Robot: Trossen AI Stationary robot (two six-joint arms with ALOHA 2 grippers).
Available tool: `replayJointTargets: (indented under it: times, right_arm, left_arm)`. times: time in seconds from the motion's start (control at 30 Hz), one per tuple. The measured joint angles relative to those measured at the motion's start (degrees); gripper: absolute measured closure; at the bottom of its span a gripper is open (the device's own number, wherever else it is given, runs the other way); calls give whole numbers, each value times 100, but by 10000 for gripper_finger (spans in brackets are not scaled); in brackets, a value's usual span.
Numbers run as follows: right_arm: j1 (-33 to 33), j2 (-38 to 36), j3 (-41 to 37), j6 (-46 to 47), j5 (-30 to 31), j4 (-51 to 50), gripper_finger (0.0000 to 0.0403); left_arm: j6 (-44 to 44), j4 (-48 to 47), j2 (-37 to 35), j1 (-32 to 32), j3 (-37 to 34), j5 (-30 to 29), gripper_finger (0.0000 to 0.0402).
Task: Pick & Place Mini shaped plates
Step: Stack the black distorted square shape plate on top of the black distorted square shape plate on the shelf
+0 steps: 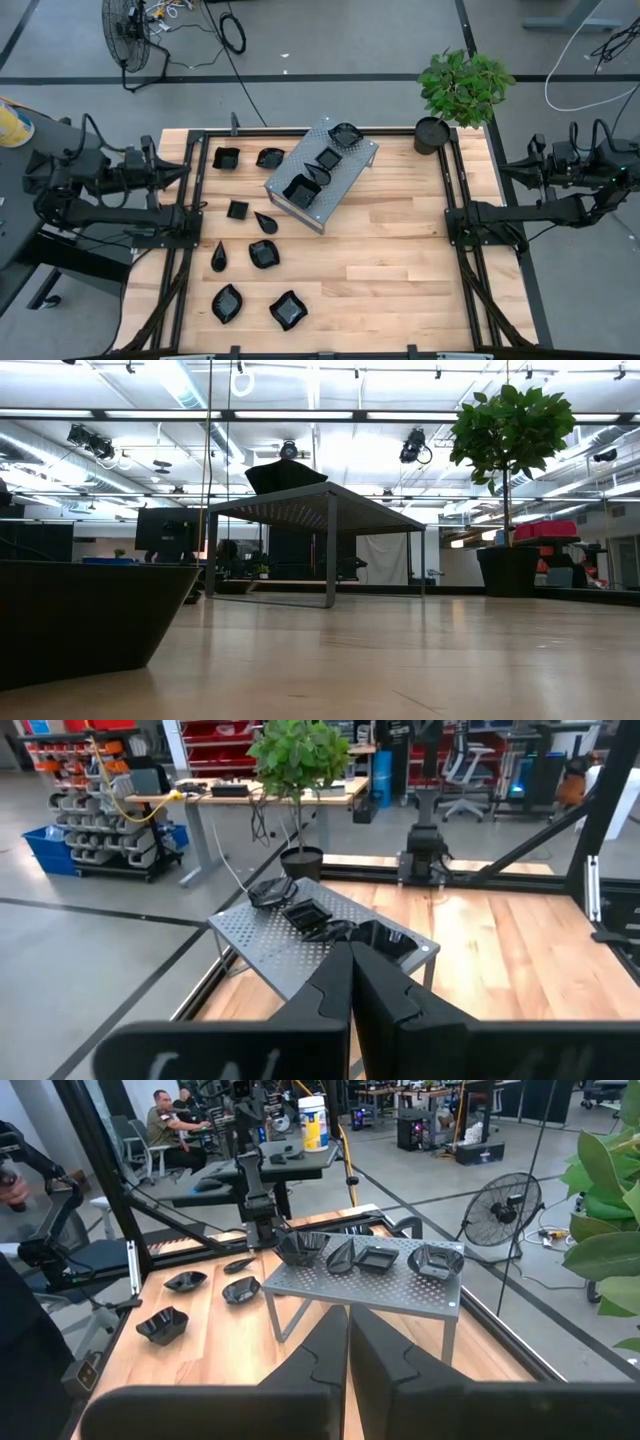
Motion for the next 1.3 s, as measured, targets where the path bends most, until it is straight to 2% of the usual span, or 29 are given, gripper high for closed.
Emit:
replayJointTargets:
  times: [0.67,0.77,0.93,1.1,1.2,1.3]
  right_arm:
    - [0,0,0,0,0,-2,383]
    - [0,0,0,1,0,-2,383]
    - [0,0,0,2,0,-2,383]
    - [0,-2,0,2,0,0,383]
    - [0,-2,0,2,0,0,383]
    - [0,-3,0,2,0,0,383]
  left_arm:
    - [11,-12,0,109,0,-30,396]
    - [43,-53,0,442,0,-30,396]
    - [391,-267,0,1365,0,21,396]
    - [607,-405,202,2226,3,757,393]
    - [583,-661,414,2588,2,1081,376]
    - [606,-867,616,2852,2,1110,345]
